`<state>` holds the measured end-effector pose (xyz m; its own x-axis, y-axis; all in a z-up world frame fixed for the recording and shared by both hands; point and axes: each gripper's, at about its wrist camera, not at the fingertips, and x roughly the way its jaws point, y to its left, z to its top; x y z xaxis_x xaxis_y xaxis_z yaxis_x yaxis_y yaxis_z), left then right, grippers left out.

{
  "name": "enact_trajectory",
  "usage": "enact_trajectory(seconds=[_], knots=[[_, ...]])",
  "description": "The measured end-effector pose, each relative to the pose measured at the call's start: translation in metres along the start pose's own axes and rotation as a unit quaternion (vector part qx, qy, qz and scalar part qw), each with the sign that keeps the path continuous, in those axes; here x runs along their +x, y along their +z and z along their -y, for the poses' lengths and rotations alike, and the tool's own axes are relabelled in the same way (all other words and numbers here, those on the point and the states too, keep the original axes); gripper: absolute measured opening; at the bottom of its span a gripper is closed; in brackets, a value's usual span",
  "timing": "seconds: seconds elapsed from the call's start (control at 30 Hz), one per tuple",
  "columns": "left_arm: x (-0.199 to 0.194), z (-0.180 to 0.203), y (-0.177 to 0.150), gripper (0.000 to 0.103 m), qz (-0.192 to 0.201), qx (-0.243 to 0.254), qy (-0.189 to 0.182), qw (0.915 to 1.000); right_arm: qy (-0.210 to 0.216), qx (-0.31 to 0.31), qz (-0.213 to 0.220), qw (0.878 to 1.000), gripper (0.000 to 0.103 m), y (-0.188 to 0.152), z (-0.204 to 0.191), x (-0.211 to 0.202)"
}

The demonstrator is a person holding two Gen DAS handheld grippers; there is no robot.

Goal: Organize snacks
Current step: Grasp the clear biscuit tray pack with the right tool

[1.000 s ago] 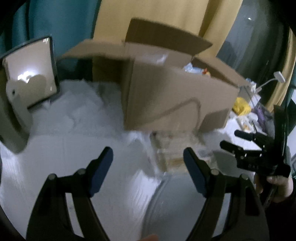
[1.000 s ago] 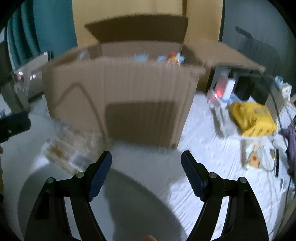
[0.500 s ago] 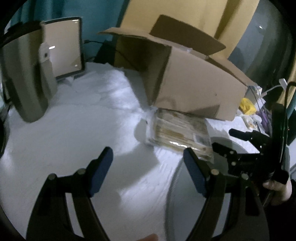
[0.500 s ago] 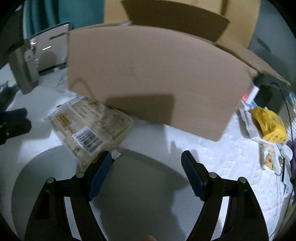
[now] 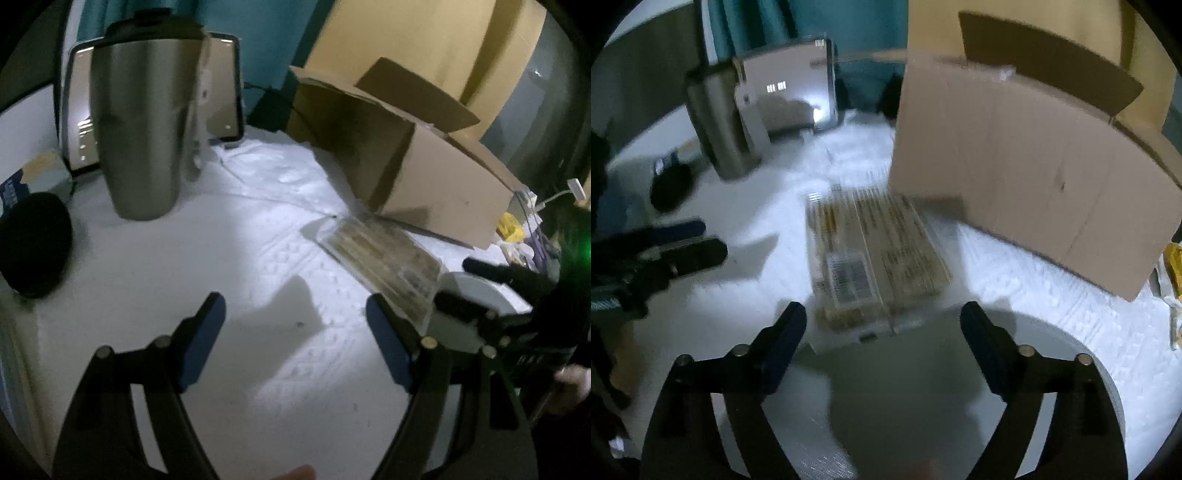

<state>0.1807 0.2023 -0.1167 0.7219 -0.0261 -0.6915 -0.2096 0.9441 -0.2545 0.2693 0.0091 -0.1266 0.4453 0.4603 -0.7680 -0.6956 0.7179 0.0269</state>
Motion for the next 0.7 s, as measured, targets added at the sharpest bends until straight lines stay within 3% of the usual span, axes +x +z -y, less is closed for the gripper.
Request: enact_trajectory(seconds=[0.1, 0.33, 0.53, 0.6, 0.7], knots=[[0.001, -0.007, 0.001, 0.080, 0.000, -0.004, -0.002, 1.0000, 0.007, -0.002, 0.011, 1.000, 0.089, 0.011, 0.003, 0.001], [0.010, -0.014, 0.003, 0.080, -0.005, -0.013, 0.003, 0.9999, 0.044, -0.030, -0.016, 0.998, 0.089, 0.032, 0.000, 0.031], [0.015, -0.022, 0.004, 0.080, -0.009, -0.028, 0.007, 0.9995, 0.046, -0.041, -0.035, 0.997, 0.089, 0.036, 0.002, 0.058], [0.017, -0.023, 0.004, 0.080, -0.013, -0.035, 0.004, 0.9993, 0.044, -0.051, -0.048, 0.997, 0.097, 0.034, 0.001, 0.067], [0.019, -0.022, 0.005, 0.080, -0.015, -0.036, 0.003, 0.9992, 0.035, -0.066, -0.077, 0.994, 0.099, 0.032, -0.001, 0.081]])
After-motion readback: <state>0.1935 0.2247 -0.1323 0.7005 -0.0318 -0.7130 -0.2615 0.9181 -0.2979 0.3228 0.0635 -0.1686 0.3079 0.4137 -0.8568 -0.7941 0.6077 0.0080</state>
